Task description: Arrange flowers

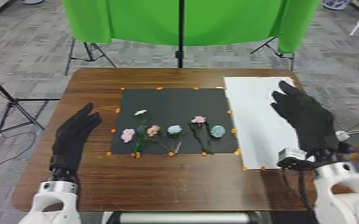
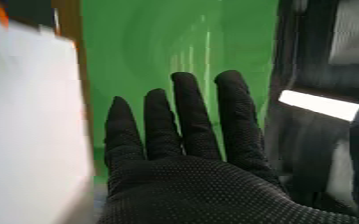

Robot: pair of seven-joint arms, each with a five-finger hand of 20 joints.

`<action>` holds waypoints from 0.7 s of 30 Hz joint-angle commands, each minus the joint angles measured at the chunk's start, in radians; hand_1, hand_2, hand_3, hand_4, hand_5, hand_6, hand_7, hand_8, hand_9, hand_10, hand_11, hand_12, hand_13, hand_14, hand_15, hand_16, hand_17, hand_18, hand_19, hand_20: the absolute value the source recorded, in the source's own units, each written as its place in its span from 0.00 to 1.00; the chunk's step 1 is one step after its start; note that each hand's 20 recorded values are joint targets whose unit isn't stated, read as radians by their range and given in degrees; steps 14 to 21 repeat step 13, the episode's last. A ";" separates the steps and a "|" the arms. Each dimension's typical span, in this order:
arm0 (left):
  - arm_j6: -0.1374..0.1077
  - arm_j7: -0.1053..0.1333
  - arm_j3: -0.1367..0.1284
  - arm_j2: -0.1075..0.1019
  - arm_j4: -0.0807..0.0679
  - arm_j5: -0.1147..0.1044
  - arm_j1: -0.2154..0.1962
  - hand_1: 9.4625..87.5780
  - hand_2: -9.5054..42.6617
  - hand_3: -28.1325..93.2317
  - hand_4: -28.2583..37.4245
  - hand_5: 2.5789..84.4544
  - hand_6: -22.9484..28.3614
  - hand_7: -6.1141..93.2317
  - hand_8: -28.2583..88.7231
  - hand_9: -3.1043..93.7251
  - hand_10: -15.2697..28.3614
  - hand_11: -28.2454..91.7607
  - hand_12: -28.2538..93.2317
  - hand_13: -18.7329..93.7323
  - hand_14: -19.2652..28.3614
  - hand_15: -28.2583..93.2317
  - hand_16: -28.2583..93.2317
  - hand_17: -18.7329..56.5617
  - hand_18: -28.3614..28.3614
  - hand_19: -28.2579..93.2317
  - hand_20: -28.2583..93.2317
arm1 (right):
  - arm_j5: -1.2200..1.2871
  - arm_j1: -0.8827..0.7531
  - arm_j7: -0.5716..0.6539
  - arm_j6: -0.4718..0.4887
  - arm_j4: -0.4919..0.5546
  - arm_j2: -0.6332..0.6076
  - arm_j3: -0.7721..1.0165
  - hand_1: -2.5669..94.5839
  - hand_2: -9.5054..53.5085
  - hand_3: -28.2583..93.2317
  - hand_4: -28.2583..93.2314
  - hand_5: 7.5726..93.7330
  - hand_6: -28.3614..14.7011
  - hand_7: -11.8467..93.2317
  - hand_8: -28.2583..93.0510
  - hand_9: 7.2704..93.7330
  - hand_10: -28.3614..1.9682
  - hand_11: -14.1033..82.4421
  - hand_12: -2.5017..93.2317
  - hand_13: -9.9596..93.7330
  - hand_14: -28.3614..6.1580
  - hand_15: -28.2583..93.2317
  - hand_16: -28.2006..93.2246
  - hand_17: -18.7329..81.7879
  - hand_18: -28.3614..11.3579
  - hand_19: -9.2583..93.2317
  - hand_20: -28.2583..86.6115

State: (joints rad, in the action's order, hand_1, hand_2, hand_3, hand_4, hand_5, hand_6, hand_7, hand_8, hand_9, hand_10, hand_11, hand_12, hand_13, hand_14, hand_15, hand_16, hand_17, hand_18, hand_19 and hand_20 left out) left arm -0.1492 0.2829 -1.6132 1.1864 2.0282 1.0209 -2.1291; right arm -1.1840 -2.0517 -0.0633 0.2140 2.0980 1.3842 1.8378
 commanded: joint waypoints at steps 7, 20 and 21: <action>0.020 0.049 0.025 -0.016 0.007 -0.006 0.013 0.17 0.21 0.77 0.06 0.49 0.52 0.14 0.19 0.48 0.65 0.35 0.32 0.48 0.74 0.32 0.26 0.32 0.72 0.25 0.39 | -0.016 -0.035 -0.030 0.001 -0.007 0.044 -0.001 0.06 0.22 0.83 0.09 0.36 0.69 0.19 0.17 0.38 0.50 0.19 0.15 0.35 0.54 0.29 0.31 0.34 0.40 0.10 0.46; -0.004 0.066 0.029 -0.009 0.009 -0.020 0.007 0.18 0.20 0.77 0.07 0.50 0.52 0.14 0.19 0.48 0.66 0.35 0.32 0.48 0.74 0.32 0.25 0.35 0.72 0.27 0.40 | -0.022 -0.033 -0.026 -0.002 -0.011 0.042 -0.005 0.04 0.23 0.82 0.08 0.37 0.69 0.19 0.17 0.39 0.49 0.19 0.16 0.36 0.52 0.30 0.31 0.34 0.39 0.10 0.46; -0.004 0.066 0.029 -0.009 0.009 -0.020 0.007 0.18 0.20 0.77 0.07 0.50 0.52 0.14 0.19 0.48 0.66 0.35 0.32 0.48 0.74 0.32 0.25 0.35 0.72 0.27 0.40 | -0.022 -0.033 -0.026 -0.002 -0.011 0.042 -0.005 0.04 0.23 0.82 0.08 0.37 0.69 0.19 0.17 0.39 0.49 0.19 0.16 0.36 0.52 0.30 0.31 0.34 0.39 0.10 0.46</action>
